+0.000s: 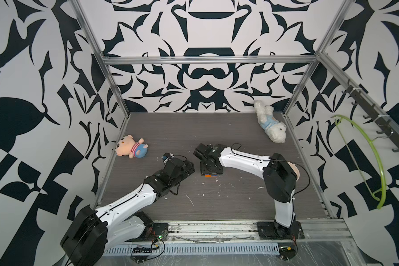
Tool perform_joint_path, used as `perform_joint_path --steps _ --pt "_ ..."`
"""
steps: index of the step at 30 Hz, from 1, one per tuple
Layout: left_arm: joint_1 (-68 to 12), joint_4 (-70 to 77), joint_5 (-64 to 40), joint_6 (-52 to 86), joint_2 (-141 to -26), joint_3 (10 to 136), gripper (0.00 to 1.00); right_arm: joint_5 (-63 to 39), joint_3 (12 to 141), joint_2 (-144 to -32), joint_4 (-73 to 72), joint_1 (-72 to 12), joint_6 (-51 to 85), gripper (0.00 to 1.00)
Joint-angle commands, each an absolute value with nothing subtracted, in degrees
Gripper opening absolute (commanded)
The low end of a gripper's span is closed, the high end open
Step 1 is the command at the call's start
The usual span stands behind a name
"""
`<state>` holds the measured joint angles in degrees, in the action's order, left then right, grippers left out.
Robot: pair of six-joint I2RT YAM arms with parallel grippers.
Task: Assemble the number 5 with lego
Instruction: Assemble the lego brick with the lego brick.
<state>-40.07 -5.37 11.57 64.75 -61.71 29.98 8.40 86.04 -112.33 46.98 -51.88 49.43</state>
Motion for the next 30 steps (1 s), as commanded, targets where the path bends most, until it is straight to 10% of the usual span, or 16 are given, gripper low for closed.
perform_joint_path --steps 1,30 --pt "-39.7 -6.0 11.6 64.4 -61.9 29.6 0.99 10.0 87.9 -111.3 48.9 -52.0 50.1 0.64" --pt "-39.7 -4.3 9.0 63.3 -63.9 29.8 0.99 10.1 87.1 -113.3 47.6 -51.2 50.5 0.64"
